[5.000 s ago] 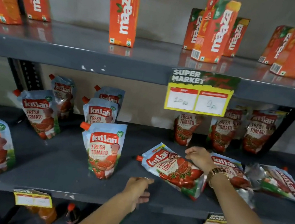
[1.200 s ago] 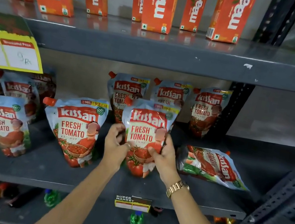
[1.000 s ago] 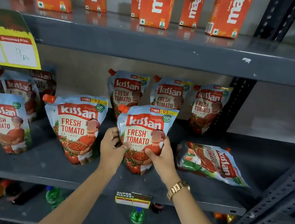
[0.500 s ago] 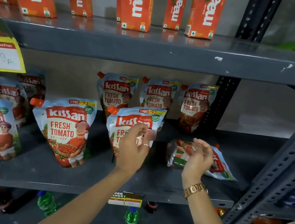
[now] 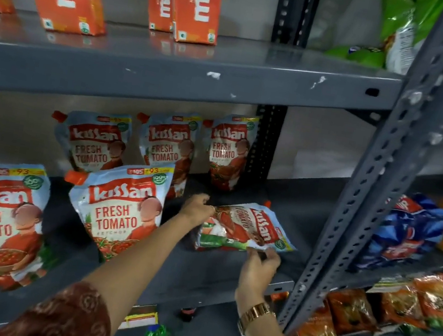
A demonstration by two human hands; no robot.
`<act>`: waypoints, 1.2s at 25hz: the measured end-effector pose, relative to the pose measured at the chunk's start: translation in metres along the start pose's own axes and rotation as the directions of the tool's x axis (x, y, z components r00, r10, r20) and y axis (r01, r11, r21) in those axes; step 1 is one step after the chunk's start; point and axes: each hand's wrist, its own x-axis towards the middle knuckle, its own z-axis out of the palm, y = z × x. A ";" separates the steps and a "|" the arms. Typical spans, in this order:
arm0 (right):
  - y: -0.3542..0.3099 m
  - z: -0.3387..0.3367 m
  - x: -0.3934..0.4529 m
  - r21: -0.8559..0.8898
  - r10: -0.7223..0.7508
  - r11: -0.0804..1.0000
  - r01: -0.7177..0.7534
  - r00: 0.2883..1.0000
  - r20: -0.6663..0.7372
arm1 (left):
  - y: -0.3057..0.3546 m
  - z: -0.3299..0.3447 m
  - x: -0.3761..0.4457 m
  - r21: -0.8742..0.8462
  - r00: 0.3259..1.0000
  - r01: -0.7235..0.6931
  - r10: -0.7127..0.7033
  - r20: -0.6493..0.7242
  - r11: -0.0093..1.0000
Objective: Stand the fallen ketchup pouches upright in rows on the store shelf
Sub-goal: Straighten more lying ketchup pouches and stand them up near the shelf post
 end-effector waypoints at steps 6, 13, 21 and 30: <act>-0.001 0.006 0.038 -0.084 0.014 0.996 -0.009 0.998 0.059 | 0.000 0.005 -0.021 -0.087 0.971 0.194 -0.179 0.157 0.977; -0.027 0.013 0.073 -0.286 0.246 0.950 -0.125 0.864 0.440 | -0.025 0.029 -0.050 -0.306 0.877 0.392 -0.251 0.410 0.868; -0.047 0.022 0.070 -0.485 0.515 0.815 -0.316 0.778 0.359 | -0.021 0.045 -0.062 -0.584 0.974 0.200 -0.099 0.202 0.786; -0.083 0.021 0.056 -0.142 -0.055 0.980 0.137 0.881 0.470 | 0.006 0.058 -0.045 -0.232 0.941 -0.338 0.323 -0.099 0.912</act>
